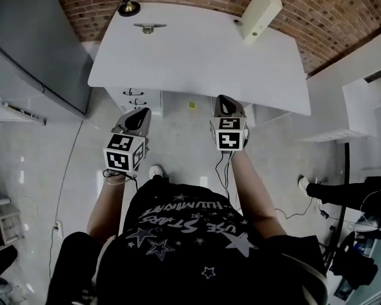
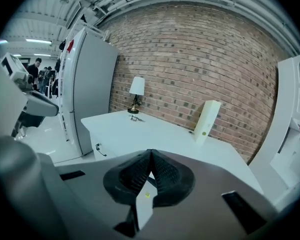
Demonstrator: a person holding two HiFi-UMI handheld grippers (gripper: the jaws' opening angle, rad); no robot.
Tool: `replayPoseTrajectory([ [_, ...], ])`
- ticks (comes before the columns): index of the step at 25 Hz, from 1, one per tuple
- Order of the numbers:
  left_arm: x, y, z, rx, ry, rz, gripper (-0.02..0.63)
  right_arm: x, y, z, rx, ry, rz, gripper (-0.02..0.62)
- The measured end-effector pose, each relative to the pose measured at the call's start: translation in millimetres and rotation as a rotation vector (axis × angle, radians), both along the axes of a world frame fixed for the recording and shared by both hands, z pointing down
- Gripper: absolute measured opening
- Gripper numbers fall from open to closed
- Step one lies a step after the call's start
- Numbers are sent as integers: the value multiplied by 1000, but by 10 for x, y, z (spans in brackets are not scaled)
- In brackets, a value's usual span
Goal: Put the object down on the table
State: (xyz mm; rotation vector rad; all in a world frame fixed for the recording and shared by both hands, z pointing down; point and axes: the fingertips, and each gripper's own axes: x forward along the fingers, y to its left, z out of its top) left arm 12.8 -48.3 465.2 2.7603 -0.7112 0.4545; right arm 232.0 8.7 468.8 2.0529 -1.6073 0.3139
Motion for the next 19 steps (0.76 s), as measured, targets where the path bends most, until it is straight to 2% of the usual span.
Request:
replayPoseTrajectory([
  [7,280,580,27,1,-24,13,21,203,573,-3,38,-49,0,2],
  [19,759,1687,-32,18,-37,48,21,609,1704,-35,76,-78,21,2],
])
